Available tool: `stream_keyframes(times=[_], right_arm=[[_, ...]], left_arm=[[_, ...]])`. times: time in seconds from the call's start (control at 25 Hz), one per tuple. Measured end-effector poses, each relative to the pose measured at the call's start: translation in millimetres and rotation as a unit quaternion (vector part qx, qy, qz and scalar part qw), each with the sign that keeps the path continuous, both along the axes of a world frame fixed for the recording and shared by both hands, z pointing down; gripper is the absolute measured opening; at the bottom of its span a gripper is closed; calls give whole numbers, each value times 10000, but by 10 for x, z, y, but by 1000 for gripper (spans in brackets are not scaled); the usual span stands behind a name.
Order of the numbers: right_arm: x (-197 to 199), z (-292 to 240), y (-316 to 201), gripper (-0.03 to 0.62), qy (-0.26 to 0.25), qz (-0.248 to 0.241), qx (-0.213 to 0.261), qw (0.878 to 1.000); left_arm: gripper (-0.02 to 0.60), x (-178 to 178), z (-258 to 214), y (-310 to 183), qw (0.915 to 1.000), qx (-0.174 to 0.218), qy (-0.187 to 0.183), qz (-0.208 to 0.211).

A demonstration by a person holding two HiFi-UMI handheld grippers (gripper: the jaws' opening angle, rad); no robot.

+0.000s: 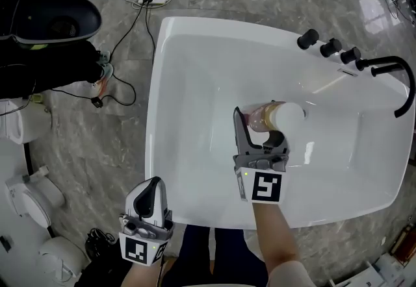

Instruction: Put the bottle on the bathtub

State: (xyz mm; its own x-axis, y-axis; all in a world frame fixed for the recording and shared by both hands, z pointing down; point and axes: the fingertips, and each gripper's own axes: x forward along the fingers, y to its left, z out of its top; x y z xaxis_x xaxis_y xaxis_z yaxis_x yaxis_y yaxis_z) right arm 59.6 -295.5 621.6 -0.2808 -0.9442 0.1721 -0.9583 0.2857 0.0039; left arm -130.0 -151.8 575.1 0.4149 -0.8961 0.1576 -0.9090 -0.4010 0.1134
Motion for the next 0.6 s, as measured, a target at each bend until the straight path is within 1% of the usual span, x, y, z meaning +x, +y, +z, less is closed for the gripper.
stream_keyframes(times=[0.24, 0.32, 0.48, 0.6], right_arm=[[-55, 215, -939, 311, 329, -10, 243, 9992], [-58, 312, -1182, 311, 467, 25, 339, 9983], [8, 532, -1588, 311, 470, 346, 202, 9981], [34, 621, -1865, 311, 338, 607, 175, 9974]], left_arm=[[9, 0, 167, 100, 9997, -193, -81, -160], [9, 21, 158, 120, 9995, -186, -143, -195], [9, 77, 115, 147, 9997, -62, -209, -116], [9, -7, 201, 120, 9995, -110, -207, -202]])
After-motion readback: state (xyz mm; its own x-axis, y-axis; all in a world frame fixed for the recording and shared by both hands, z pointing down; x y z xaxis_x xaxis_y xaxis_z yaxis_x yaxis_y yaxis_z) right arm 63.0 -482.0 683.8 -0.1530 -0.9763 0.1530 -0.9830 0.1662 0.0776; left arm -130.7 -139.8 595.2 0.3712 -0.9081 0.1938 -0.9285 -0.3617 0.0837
